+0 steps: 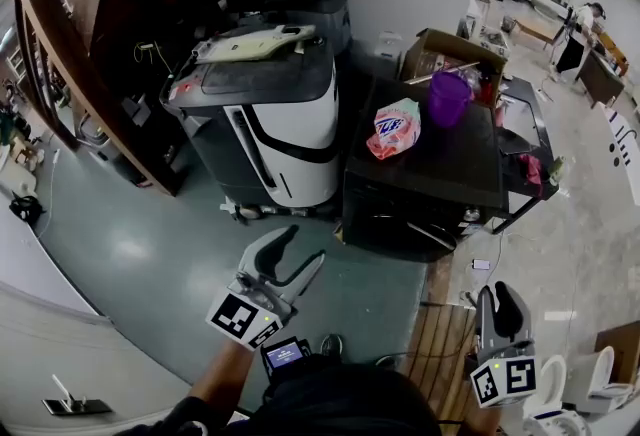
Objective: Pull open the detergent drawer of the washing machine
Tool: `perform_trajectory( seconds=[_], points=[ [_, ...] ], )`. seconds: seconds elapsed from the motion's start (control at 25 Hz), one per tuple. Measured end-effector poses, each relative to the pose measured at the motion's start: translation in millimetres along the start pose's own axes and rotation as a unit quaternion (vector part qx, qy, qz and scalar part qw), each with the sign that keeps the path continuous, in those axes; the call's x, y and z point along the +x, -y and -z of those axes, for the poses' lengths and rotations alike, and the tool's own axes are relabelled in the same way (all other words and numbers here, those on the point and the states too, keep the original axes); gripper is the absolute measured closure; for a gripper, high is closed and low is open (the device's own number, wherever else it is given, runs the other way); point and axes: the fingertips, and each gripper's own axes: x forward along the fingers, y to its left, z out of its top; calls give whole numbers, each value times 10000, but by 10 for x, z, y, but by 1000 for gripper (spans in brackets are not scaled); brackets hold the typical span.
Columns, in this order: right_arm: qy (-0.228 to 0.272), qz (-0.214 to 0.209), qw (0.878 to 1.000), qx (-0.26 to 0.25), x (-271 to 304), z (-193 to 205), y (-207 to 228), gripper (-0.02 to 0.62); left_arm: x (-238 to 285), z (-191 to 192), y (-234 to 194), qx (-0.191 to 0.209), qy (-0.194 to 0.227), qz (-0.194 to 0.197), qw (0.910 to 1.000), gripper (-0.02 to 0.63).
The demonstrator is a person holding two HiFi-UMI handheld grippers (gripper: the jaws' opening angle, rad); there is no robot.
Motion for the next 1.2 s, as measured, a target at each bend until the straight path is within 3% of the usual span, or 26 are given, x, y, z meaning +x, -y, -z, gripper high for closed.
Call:
perform_trajectory(
  seconds=[0.6,0.88,1.2],
  points=[
    [-156,270,9995,55,101,49,-121,500,131,149,-200,-206,46,312,9993,321],
    [-174,335,9993,84,29,73,148,500,333,225,38,-237,-54,435,9988,321],
    [-36,24,9997,219,32,69,642,500,522,123,389,-120,-141,126,9997,321]
  ],
)
